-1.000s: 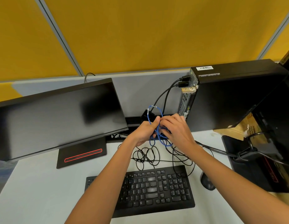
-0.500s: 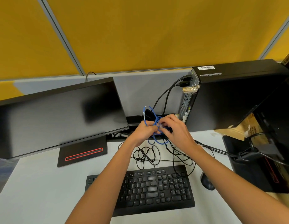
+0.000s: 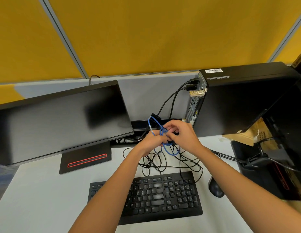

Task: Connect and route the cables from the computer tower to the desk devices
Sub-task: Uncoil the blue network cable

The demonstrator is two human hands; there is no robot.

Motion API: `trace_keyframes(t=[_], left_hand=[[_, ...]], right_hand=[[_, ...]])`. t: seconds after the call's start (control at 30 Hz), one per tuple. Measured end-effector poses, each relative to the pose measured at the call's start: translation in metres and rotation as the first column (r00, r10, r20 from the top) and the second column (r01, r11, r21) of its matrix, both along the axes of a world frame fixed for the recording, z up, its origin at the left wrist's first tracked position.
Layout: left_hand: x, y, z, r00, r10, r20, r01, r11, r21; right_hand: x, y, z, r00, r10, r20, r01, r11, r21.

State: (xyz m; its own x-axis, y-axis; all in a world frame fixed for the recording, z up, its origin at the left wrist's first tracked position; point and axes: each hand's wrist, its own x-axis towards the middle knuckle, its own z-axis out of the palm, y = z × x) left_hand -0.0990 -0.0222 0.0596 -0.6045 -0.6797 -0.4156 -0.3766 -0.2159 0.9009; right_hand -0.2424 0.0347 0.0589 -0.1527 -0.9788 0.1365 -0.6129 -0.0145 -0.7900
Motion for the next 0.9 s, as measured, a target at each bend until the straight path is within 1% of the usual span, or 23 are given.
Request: trace_keyframes(t=[0.1,0.17,0.23,0.27,0.3,0.37,0.43,0.47,0.5,0.57,0.6,0.67,0.7,0.8,0.87,0.9], left_hand=[[-0.001,-0.002,0.003,0.999,-0.003,0.054,0.006,0.998,-0.070],[-0.001,-0.004,0.000,0.994,-0.007,0.106,0.018,0.994,-0.112],[-0.001,-0.003,-0.001,0.986,-0.052,0.157,0.072,0.989,-0.126],[-0.001,-0.003,-0.001,0.985,-0.072,0.160,0.093,0.988,-0.125],[-0.001,-0.003,0.001,0.986,-0.076,0.148,0.094,0.989,-0.119],[-0.001,-0.005,0.006,0.992,-0.046,0.119,0.057,0.994,-0.095],[-0.001,-0.010,0.007,0.993,-0.018,0.113,0.027,0.997,-0.076],[-0.001,-0.012,0.006,0.993,-0.015,0.118,0.025,0.996,-0.080],[-0.002,-0.014,0.004,0.991,-0.002,0.135,0.014,0.996,-0.092],[-0.003,-0.016,-0.001,0.985,0.066,0.162,-0.047,0.991,-0.124],[-0.003,-0.016,-0.002,0.977,0.113,0.178,-0.090,0.987,-0.132],[-0.003,-0.017,-0.007,0.961,0.192,0.197,-0.171,0.978,-0.120],[-0.004,-0.018,-0.010,0.957,0.205,0.207,-0.184,0.976,-0.116],[-0.009,-0.018,-0.014,0.964,0.161,0.211,-0.132,0.981,-0.145],[-0.012,-0.017,-0.014,0.972,0.122,0.202,-0.087,0.981,-0.173],[-0.013,-0.017,-0.014,0.974,0.106,0.200,-0.071,0.982,-0.176]], right_hand=[[0.002,-0.004,0.002,0.999,-0.045,0.025,0.044,0.998,0.049],[0.000,-0.007,0.007,0.996,-0.029,0.080,0.015,0.985,0.172],[-0.006,-0.009,0.011,0.978,-0.014,0.209,-0.064,0.930,0.363],[-0.010,-0.009,0.012,0.956,-0.030,0.291,-0.105,0.893,0.437],[-0.013,-0.009,0.012,0.925,-0.051,0.375,-0.145,0.867,0.476],[-0.015,-0.008,0.009,0.882,-0.077,0.465,-0.176,0.861,0.477],[-0.011,-0.007,0.007,0.858,-0.125,0.498,-0.149,0.868,0.474],[-0.010,-0.007,0.008,0.859,-0.154,0.488,-0.117,0.869,0.481],[-0.010,-0.008,0.010,0.877,-0.181,0.446,-0.069,0.870,0.489],[-0.014,-0.006,0.018,0.915,-0.229,0.332,0.040,0.871,0.490],[-0.016,-0.003,0.024,0.922,-0.227,0.313,0.048,0.871,0.488],[-0.014,0.003,0.039,0.925,-0.157,0.345,-0.033,0.873,0.487],[-0.010,0.008,0.047,0.920,-0.114,0.375,-0.083,0.878,0.471],[0.003,0.015,0.070,0.900,0.006,0.436,-0.205,0.888,0.411],[0.008,0.014,0.077,0.909,0.035,0.415,-0.217,0.891,0.400],[0.009,0.013,0.076,0.913,0.007,0.409,-0.177,0.908,0.379]])
